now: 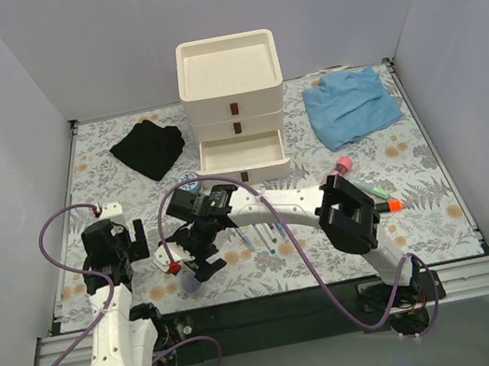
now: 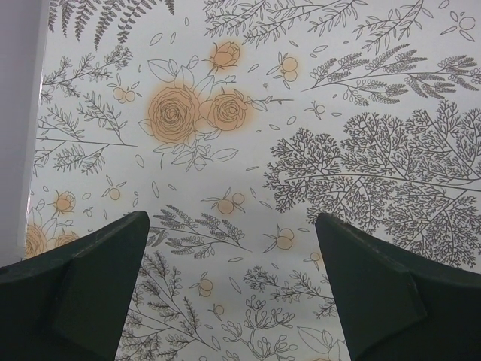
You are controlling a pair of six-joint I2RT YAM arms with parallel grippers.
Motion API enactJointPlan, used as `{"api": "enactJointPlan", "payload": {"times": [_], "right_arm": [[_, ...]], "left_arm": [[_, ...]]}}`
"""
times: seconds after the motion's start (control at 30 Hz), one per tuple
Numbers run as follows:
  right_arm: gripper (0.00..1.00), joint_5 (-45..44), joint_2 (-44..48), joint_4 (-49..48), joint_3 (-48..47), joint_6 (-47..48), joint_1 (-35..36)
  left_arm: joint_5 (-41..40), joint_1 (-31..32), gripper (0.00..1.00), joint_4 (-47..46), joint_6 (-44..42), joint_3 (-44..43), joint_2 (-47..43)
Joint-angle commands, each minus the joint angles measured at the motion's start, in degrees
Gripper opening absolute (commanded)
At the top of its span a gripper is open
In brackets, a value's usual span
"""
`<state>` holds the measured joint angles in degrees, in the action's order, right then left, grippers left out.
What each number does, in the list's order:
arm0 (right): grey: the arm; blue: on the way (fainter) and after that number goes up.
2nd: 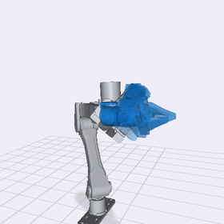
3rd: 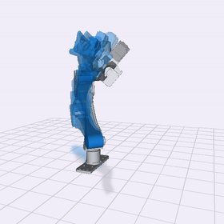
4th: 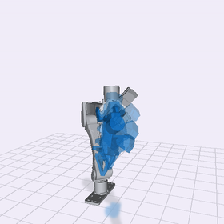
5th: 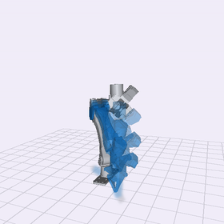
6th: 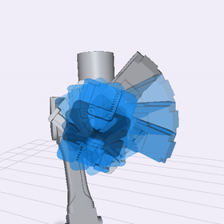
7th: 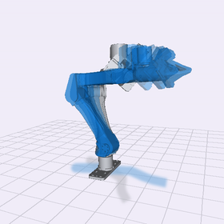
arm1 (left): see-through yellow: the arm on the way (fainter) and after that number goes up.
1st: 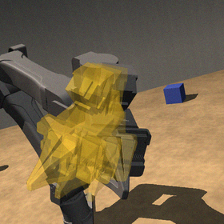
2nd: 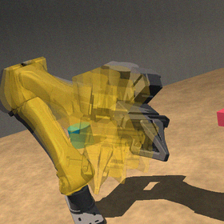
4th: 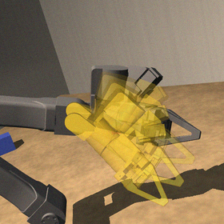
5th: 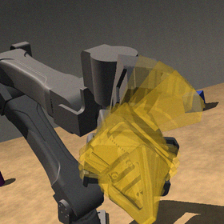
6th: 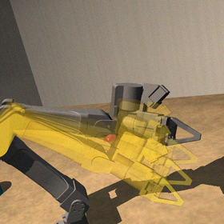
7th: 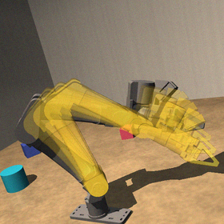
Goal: Sort the stationery into containers
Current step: Pick up the stationery from the center of the board.
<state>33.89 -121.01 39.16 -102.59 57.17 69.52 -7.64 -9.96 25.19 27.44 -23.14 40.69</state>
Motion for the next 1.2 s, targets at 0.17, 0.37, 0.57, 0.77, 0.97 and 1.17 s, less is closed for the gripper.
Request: {"api": "enactJointPlan", "payload": {"times": [0.17, 0.37, 0.57, 0.77, 0.97, 1.17], "right_arm": [[0.94, 4.34, -3.18, 0.13, -1.74, -0.30, 0.88], [0.94, 3.99, -4.50, -2.50, -2.00, -1.18, 1.06], [0.95, 5.83, -5.46, -3.82, -3.32, -3.02, 1.50], [0.91, 8.30, -5.55, -4.44, -3.32, -6.01, 1.94], [0.78, 7.07, -5.73, -5.05, -1.92, -6.19, 2.29], [0.49, 3.73, -3.97, -4.62, -0.86, -7.33, 1.85]], "left_arm": [[-2.20, -0.06, 0.95, -1.37, 0.51, 0.55, -2.01], [-2.38, 0.20, 0.95, -1.37, 0.51, 0.46, -2.45], [-2.56, 0.20, 0.95, -1.64, 0.59, 0.81, -3.07], [-2.56, 0.46, 0.95, -1.72, 0.51, 0.81, -3.16], [-2.56, 0.55, 0.95, -1.81, 0.51, 0.90, -3.51], [-2.38, 0.64, 0.95, -1.20, 0.51, 0.46, -2.28]]}}
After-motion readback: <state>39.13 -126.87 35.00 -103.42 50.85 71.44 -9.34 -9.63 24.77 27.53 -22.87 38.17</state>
